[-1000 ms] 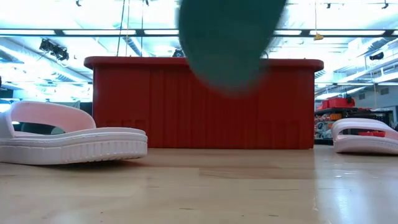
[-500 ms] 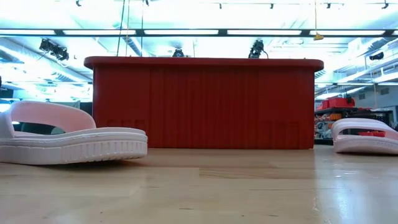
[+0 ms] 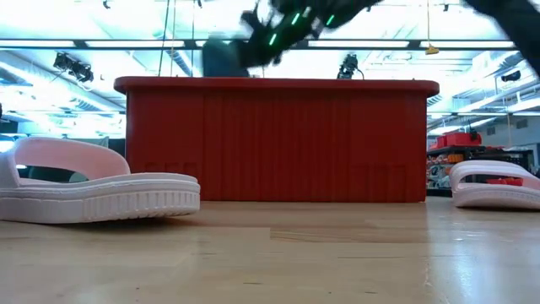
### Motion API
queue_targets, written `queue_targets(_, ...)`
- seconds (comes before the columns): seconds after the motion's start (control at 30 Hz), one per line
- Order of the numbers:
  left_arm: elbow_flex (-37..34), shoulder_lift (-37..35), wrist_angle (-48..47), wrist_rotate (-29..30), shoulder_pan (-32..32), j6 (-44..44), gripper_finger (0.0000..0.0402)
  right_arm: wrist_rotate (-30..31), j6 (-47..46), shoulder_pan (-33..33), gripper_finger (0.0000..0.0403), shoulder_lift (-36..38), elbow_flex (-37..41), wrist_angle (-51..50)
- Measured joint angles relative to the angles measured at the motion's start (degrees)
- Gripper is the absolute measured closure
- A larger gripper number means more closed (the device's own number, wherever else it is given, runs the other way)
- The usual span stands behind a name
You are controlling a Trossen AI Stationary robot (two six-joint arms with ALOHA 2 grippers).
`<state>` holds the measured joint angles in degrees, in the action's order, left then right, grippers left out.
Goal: Pick and place slides into bin
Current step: Put the right green slipper into the red bin
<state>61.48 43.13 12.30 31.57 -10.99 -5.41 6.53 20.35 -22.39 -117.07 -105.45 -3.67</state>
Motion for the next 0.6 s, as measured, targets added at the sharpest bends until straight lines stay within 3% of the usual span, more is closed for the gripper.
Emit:
queue_targets(0.17, 0.0, 0.9, -0.4, 0.0, 0.0, -3.0, 0.0393, 0.4, 2.2, -1.6, 0.0395, -14.3, -9.6, 3.1)
queue_targets(0.33, 0.0, 2.2, -0.8, 0.0, 0.0, -4.7, 0.0389, 4.6, 7.9, -2.6, 0.0393, -24.9, -18.8, 3.5)
queue_targets(0.5, 0.0, 3.4, -4.4, 0.0, 0.0, -4.6, 0.0382, 5.0, 10.1, -3.3, 0.0388, -30.4, -22.6, 2.5)
queue_targets(0.6, 0.0, 4.2, -5.2, 0.0, 0.0, -3.3, 0.0387, 4.6, 6.5, -3.7, 0.0383, -30.9, -22.6, 2.1)
